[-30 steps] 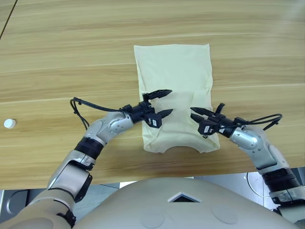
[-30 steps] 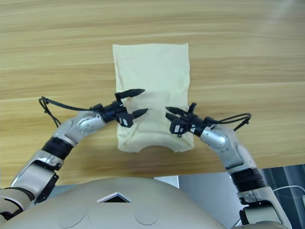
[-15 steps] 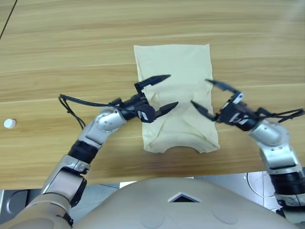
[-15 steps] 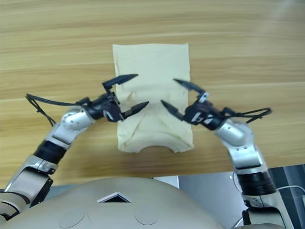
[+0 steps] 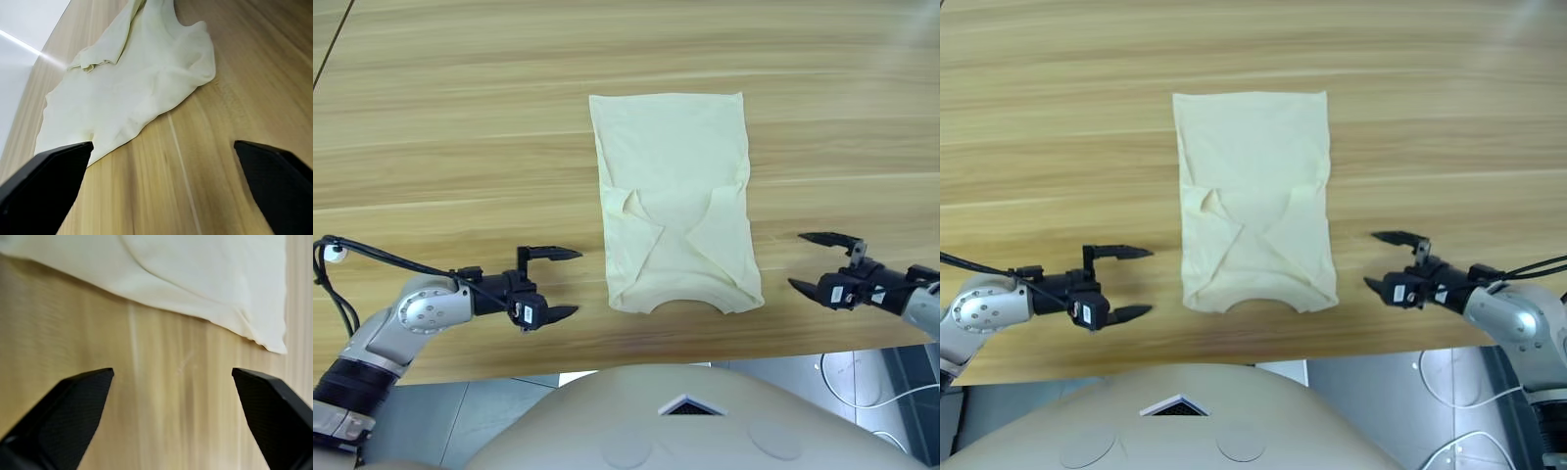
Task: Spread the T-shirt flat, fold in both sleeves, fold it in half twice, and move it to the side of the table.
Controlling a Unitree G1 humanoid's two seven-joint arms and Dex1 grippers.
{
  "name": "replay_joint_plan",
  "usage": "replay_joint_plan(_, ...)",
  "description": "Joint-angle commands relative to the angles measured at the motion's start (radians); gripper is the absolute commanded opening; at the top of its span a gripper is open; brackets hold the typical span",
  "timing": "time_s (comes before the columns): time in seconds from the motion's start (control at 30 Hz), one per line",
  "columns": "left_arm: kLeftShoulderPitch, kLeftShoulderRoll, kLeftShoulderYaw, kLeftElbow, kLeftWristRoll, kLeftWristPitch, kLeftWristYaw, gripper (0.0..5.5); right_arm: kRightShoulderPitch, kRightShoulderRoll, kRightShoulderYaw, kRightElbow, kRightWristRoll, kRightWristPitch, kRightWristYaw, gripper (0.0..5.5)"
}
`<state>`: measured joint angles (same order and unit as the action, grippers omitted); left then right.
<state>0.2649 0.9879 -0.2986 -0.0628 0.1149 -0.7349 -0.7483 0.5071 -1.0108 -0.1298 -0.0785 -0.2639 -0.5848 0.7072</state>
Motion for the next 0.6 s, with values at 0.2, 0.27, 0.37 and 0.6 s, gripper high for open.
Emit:
replay_joint_plan(0.2, -0.064, -0.142, -0.054, 0.049, 0.083, -0.001, 0.02, 5.37, 0.087, -0.004, 0.099, -0.034, 0.043, -0.074, 0.052, 4.48)
replay_joint_plan(0.27, -0.076, -0.155, -0.061, 0.058, 0.1, -0.001, 0.02, 5.37, 0.083, 0.002, 0.122, -0.035, 0.042, -0.076, 0.055, 4.48)
replay_joint_plan(0.37, -0.097, -0.174, -0.08, 0.08, 0.121, -0.016, 0.013, 5.37, 0.066, 0.012, 0.149, -0.035, 0.038, -0.071, 0.052, 4.48)
replay_joint_plan(0.6, -0.111, -0.181, -0.123, 0.102, 0.124, -0.043, -0.012, 4.75, 0.017, 0.028, 0.189, -0.019, 0.015, -0.058, 0.036, 3.25)
